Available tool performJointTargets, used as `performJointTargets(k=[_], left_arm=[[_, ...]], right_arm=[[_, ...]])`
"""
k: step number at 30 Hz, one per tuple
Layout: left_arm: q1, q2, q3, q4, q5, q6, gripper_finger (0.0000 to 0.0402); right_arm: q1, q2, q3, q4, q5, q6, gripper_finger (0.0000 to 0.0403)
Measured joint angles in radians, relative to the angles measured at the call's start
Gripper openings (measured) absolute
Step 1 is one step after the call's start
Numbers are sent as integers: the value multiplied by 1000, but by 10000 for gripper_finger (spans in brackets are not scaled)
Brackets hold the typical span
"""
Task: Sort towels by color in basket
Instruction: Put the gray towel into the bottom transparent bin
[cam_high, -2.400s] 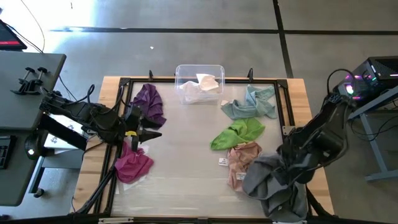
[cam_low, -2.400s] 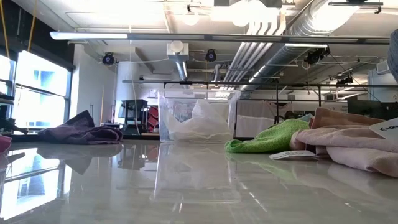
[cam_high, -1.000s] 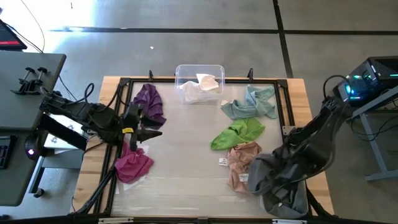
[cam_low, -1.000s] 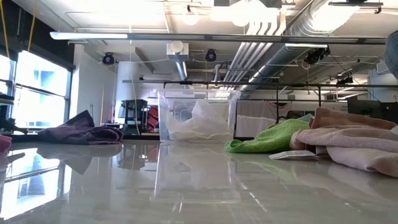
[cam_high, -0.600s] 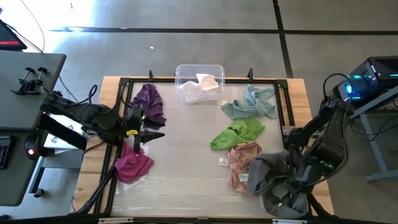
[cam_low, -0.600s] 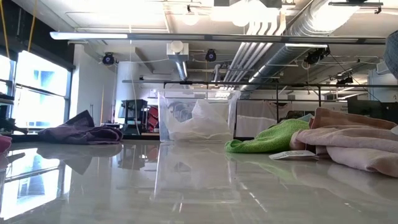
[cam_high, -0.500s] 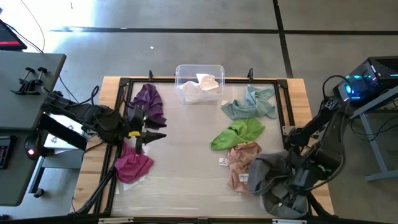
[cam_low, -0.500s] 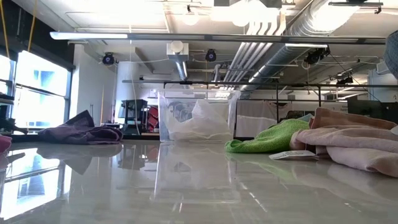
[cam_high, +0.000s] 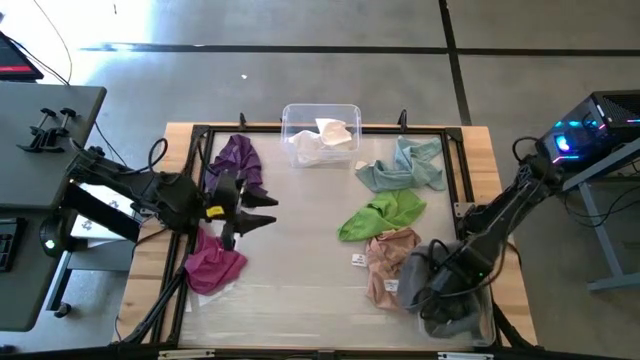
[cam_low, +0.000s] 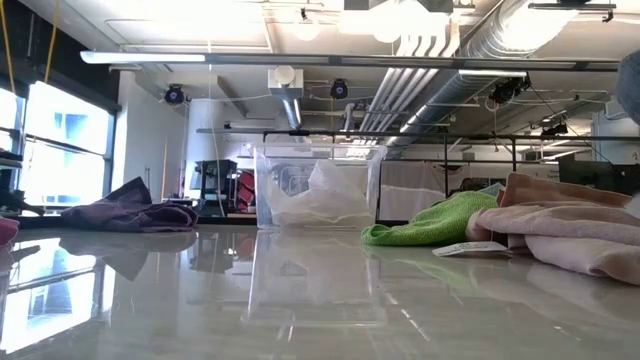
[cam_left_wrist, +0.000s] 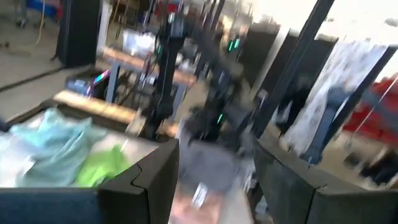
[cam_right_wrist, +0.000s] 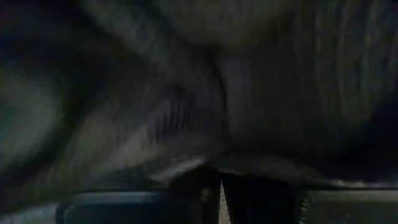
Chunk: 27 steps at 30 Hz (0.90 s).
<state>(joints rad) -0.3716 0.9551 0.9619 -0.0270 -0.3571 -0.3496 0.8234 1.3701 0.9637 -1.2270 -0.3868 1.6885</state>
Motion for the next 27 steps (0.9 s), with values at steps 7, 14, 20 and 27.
performJointTargets(k=[7, 14, 20, 27], left_arm=[[55, 1, 0, 203, -1, 36, 195], [124, 1, 0, 206, -4, 39, 195], [158, 1, 0, 205, 5, 46, 195], [181, 1, 0, 204, 10, 88, 195]], right_arm=[[2, -1, -114, 62, 38, -82, 2], [2, -24, -33, -56, 31, -206, 64], [-12, -87, 168, -258, -7, -256, 139], [-60, -130, 414, -275, 235, -174, 156]])
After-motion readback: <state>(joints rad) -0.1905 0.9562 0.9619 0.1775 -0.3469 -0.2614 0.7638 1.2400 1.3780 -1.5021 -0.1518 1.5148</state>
